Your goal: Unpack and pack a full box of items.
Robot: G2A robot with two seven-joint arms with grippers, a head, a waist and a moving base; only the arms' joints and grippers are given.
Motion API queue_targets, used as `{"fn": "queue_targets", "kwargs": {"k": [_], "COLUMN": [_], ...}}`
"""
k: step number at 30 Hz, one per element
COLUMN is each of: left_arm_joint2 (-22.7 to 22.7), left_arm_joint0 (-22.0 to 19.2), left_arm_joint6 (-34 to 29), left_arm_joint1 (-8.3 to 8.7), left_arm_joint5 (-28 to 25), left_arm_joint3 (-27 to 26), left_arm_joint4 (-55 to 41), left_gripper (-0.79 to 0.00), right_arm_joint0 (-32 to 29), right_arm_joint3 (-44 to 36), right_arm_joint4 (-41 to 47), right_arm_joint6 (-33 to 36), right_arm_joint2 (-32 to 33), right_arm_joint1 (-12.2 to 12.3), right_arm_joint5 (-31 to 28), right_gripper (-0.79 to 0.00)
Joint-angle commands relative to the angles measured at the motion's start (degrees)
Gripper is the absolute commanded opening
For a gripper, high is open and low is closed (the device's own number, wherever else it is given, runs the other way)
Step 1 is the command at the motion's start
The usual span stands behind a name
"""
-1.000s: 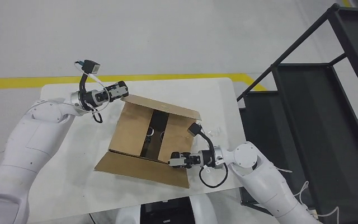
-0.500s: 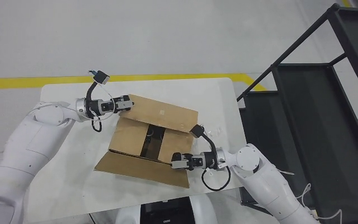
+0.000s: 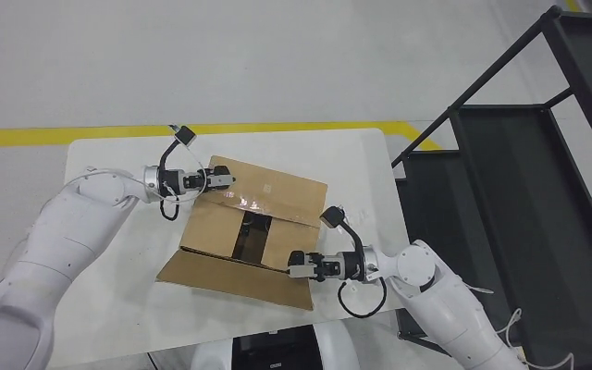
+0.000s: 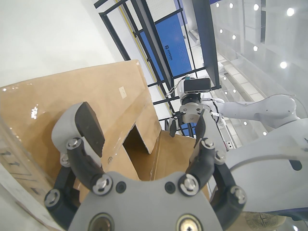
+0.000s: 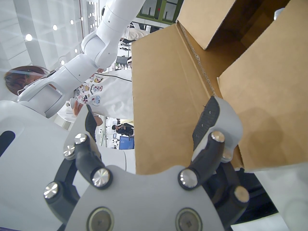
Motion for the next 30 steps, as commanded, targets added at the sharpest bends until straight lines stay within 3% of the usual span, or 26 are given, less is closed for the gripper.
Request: {"fn": "queue_targets", "kwargs": {"k": [1, 5, 14, 20, 30], "left_arm_joint2": [0.3, -0.5, -4.5, -7.5, -16.3], "left_arm_joint0": [-0.2, -0.3, 2.1, 4.6, 11.2], "left_arm_joint6": [0.4, 1.9, 2.8, 1.6, -4.5], "left_arm_joint1": [-0.25, 0.11, 3.38, 5.38, 9.98], "left_arm_joint5": [-0.4, -1.9, -2.7, -1.6, 4.5], "left_arm_joint3": [0.0, -2.2, -7.1, -10.1, -18.6], "left_arm_joint4": [-1.2, -4.7, -8.7, -11.8, -16.4], "left_gripper": [0.000, 0.000, 0.000, 0.000, 0.000], "right_arm_joint0": [-0.1, -0.6, -2.9, -5.0, -8.8], "right_arm_joint3": [-0.3, -1.4, -6.5, -8.7, -5.3], "right_arm_joint4": [0.0, 0.8, 6.5, 10.5, 6.7], "right_arm_joint6": [-0.2, -0.3, 0.0, 2.1, 4.4], "right_arm_joint2": [0.1, 0.3, 4.5, 8.5, 13.7], "right_arm_joint1": [0.1, 0.2, 1.0, 1.7, 2.9], "right_arm_joint5": [-0.2, -1.0, -4.8, -5.6, -3.8], "right_gripper": [0.000, 0.000, 0.000, 0.000, 0.000]}}
